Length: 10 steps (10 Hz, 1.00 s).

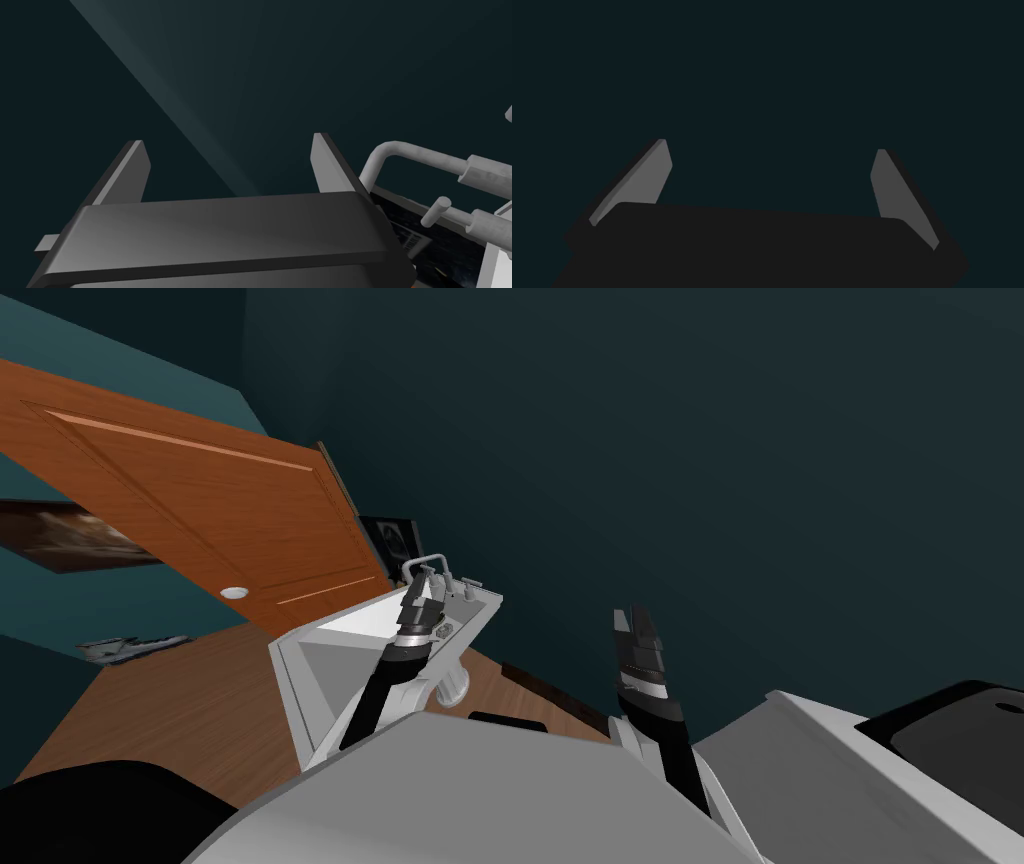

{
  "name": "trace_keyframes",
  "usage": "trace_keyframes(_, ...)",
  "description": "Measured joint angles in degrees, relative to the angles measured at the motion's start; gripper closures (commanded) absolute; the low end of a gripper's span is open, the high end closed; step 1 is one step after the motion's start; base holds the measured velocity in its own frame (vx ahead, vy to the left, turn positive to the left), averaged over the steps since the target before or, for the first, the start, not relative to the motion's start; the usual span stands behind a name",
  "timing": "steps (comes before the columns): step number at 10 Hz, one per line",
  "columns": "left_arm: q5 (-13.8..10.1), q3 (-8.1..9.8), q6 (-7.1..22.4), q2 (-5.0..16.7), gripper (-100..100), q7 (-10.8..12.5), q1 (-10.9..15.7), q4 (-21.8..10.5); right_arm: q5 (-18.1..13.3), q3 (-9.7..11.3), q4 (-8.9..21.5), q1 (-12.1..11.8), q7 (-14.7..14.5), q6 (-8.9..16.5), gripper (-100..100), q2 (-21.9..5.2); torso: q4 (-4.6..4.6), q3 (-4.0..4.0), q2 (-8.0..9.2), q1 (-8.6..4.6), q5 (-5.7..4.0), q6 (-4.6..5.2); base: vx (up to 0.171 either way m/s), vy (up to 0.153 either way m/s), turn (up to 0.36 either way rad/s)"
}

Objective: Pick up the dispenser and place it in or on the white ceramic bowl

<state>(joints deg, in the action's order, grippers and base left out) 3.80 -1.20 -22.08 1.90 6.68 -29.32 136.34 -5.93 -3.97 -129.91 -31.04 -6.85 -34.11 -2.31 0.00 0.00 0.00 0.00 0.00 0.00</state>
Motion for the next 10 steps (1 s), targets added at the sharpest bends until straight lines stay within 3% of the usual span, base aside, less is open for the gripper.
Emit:
trace_keyframes(6, -2.1, 0.85, -2.3, 7.4, -100, -0.7, -1.5, -0.6, 0.0, 0.0, 0.0, 0.0, 0.0, 0.0, 0, 0.0, -0.04, -0.09, -0.15, 0.36, 0.08, 0.00, 0.034, 0.084, -0.039)
trace_keyframes(10, -3.7, 1.81, -4.9, 12.9, -100, -1.9, -4.1, -1.8, 0.0, 0.0, 0.0, 0.0, 0.0, 0.0, 0, 0.0, -0.04, -0.10, -0.17, 0.44, 0.10, 0.00, 0.049, 0.106, -0.073)
